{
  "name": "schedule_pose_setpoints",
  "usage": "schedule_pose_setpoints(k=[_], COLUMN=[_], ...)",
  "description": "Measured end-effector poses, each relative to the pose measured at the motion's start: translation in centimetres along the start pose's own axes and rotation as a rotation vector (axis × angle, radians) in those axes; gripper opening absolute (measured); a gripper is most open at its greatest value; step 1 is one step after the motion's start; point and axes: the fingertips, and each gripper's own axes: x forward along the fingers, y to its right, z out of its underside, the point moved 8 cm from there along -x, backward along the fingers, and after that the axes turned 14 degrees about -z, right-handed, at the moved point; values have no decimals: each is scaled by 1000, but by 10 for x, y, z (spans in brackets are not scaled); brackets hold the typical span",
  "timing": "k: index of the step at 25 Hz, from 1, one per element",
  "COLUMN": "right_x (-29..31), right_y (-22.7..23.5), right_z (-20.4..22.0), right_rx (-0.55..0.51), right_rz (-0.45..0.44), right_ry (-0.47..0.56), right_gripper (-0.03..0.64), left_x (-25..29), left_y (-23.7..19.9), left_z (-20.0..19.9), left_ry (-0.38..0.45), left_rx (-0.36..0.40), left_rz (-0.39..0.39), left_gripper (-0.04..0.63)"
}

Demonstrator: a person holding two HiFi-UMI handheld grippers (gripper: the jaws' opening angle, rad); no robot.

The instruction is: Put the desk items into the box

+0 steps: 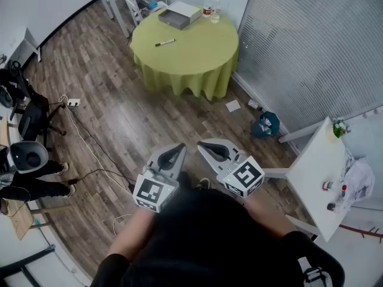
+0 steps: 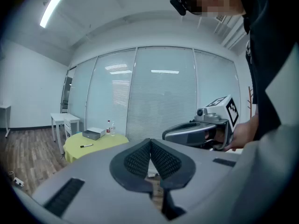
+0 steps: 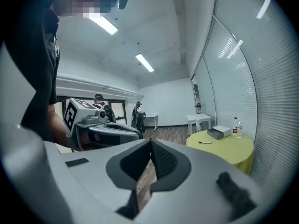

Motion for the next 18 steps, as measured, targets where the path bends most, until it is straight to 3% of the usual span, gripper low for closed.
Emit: schedule_pose_setpoints(k=[7,18], right_x=[15,73], right_y=[15,52], right_z=[0,-25], right_rx=[31,20], right_rz=[9,41], right_ry=[-27,-44], right_gripper=[18,18], left_x=[13,35], left_y=[-17,-88], left_z=[1,-12], left_ry=[-23,-23], left_rx=[11,-7], left_rz=[1,4], left_gripper=[14,14])
